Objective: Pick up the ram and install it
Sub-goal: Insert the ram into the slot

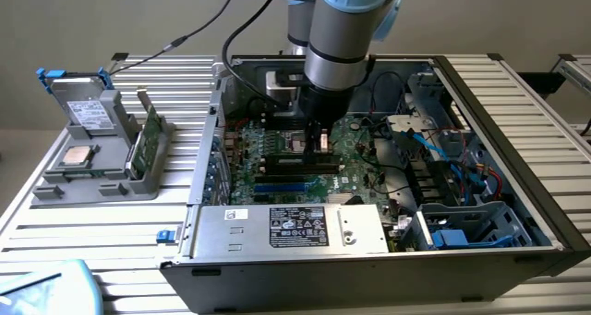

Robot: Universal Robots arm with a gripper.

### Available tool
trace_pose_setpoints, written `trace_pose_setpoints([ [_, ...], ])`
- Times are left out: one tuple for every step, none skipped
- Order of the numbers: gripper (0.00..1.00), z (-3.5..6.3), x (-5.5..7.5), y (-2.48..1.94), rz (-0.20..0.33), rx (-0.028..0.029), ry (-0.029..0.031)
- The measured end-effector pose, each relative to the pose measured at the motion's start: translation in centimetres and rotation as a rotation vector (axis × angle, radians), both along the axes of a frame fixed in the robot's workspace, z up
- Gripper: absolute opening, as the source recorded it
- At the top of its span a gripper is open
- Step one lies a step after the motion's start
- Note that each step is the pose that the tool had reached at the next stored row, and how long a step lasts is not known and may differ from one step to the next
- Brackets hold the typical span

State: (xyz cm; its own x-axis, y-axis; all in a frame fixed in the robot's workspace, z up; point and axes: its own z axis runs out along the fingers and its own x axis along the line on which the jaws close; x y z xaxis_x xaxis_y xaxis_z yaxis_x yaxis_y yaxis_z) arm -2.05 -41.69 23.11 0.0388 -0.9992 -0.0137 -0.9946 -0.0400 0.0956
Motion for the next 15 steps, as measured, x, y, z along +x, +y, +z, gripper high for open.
trace_pose_setpoints([
  [0.14,-0.05,-0.01,0.03,0.000,-0.0039,0.0001],
  [0.14,-0.06,-0.01,0.03,0.000,-0.0053,0.0002],
  [0.14,-0.06,-0.01,0.03,0.000,-0.0057,0.0002],
  [0.14,-0.07,-0.01,0.05,0.000,-0.0058,0.0001],
  [0.14,-0.09,-0.02,0.07,0.000,-0.0064,-0.0001],
  [0.14,-0.10,-0.04,0.12,0.000,-0.0079,0.0000],
  [0.14,-0.12,-0.05,0.21,0.000,-0.0098,0.0001],
  [0.14,-0.15,-0.06,0.32,0.000,-0.0119,0.0000],
  [0.14,-0.18,-0.07,0.45,0.000,-0.0144,0.0000],
  [0.14,-0.19,-0.08,0.55,0.000,-0.0168,0.0000],
  [0.14,-0.21,-0.09,0.64,0.000,-0.0185,0.0000],
  [0.14,-0.21,-0.11,0.65,0.001,-0.0195,0.0001],
  [0.14,-0.22,-0.12,0.65,0.002,-0.0199,0.0001],
  [0.14,-0.24,-0.12,0.65,0.003,-0.0199,0.0000],
  [0.14,-0.27,-0.13,0.65,0.005,-0.0199,0.0000],
])
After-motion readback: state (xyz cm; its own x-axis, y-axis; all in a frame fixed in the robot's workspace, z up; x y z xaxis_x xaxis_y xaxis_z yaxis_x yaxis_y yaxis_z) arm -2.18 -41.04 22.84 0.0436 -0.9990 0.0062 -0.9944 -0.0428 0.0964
